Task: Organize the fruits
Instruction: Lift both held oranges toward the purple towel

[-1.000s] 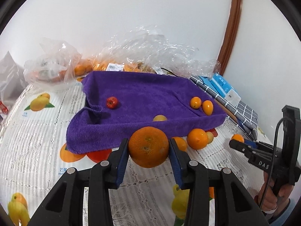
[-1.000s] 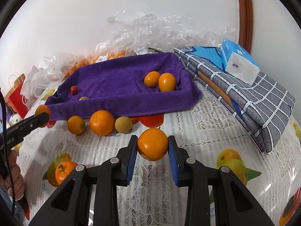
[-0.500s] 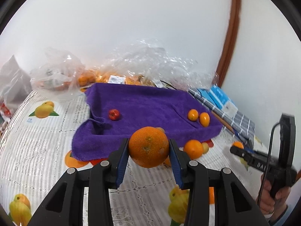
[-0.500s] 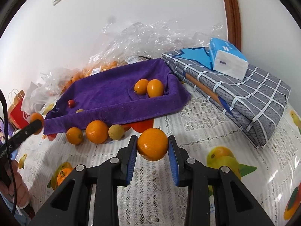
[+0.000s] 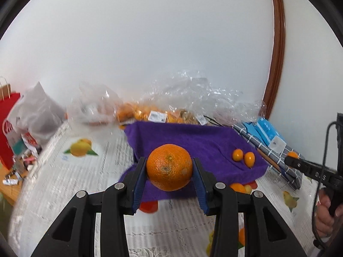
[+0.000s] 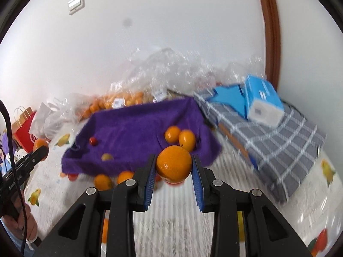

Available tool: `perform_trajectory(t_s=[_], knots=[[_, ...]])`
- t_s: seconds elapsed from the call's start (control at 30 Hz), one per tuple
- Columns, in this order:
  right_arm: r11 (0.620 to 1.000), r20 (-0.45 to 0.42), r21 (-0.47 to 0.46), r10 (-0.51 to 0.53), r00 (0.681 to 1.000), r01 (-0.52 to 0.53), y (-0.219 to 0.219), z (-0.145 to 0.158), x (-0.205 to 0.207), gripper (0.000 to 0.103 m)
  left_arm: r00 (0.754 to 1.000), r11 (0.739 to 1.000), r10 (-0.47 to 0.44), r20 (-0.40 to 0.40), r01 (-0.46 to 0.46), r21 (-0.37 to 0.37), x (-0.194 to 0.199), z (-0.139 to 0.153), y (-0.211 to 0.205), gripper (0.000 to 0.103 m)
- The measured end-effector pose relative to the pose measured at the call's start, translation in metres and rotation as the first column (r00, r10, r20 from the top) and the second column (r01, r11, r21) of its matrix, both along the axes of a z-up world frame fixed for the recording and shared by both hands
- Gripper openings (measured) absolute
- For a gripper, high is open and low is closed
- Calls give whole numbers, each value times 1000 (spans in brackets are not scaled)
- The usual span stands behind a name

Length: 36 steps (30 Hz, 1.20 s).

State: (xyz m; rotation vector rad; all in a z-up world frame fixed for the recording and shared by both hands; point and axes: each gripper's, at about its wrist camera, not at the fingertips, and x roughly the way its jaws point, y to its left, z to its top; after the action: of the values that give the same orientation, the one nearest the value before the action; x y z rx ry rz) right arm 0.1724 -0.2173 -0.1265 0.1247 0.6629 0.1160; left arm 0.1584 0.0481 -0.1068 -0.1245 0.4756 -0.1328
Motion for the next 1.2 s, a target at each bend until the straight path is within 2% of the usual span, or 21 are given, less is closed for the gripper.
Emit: perform_trajectory(t_s=[0.2,0.3,0.47,0.57,0.63,0.73,0.8,0.93,1.2], knots=[[1000,71,22,8,997,-9,15,24,34,32,998,999,31,63,-30,-25,23,41,3,39],[999,94,32,14,995,-17,28,30,53,32,994,997,69,80,-66,-41,45,45,2,39],[998,90,49,34,995,-38,43,25,84,32,993,993,98,67,-93,-74,71,19,4,39],[998,92,54,39,995,-44,43,11,90,32,997,989,82,-3,-82,-124,81,-8,12,39],[995,92,85,54,994,-61,38,-4,93,32,996,992,77,-35,-81,-101,86,-17,15,39],[994,26,89,58,998,-61,33,-21,105,32,994,987,94,-52,-100,-128,88,-22,25,39],[994,26,94,45,999,-47,27,-23,105,32,994,983,88,-64,-97,-159,91,-23,28,39],[992,6,113,52,999,-52,22,-29,106,32,992,986,101,-81,-111,-128,95,-30,29,39],[993,-78,18,122,989,-121,48,-51,114,32,989,984,57,-137,-79,-162,104,-40,24,39]])
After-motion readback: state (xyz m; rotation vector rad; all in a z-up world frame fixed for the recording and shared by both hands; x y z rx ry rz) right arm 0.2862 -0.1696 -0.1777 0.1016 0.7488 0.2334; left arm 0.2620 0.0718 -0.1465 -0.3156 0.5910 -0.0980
